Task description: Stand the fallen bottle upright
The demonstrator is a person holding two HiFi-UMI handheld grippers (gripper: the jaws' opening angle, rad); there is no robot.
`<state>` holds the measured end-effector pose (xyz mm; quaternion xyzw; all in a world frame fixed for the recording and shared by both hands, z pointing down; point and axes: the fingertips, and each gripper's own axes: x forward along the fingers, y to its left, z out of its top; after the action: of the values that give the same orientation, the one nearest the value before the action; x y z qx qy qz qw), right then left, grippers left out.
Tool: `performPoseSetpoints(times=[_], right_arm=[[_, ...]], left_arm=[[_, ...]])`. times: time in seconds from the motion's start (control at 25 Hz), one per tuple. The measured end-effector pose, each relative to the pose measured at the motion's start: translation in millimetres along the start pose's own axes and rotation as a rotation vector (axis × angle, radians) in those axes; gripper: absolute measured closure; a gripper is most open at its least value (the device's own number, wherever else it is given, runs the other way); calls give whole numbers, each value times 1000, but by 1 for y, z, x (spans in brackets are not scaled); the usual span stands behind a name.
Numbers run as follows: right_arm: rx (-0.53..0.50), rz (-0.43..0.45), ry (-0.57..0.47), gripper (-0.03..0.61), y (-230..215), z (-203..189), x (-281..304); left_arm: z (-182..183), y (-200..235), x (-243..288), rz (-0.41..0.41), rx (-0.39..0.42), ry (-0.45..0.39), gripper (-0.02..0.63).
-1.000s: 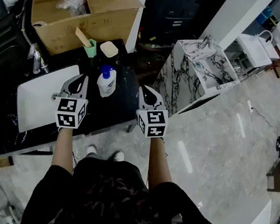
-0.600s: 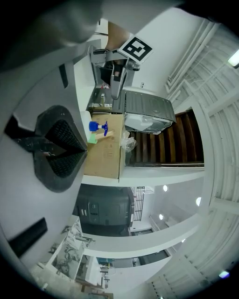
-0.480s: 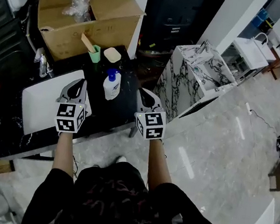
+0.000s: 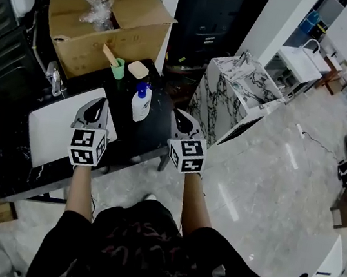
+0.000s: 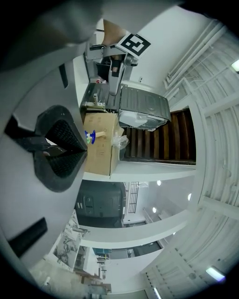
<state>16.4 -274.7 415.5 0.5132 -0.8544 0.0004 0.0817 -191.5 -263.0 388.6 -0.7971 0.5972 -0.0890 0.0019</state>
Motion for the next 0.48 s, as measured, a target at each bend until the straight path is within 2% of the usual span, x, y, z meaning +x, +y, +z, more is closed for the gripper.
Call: performPoseSetpoints(times=[0.48], right_arm=[[7,-40,4,577,28,-4,-34]], left_arm=[[0,2,-41,-26,8,-27,597]])
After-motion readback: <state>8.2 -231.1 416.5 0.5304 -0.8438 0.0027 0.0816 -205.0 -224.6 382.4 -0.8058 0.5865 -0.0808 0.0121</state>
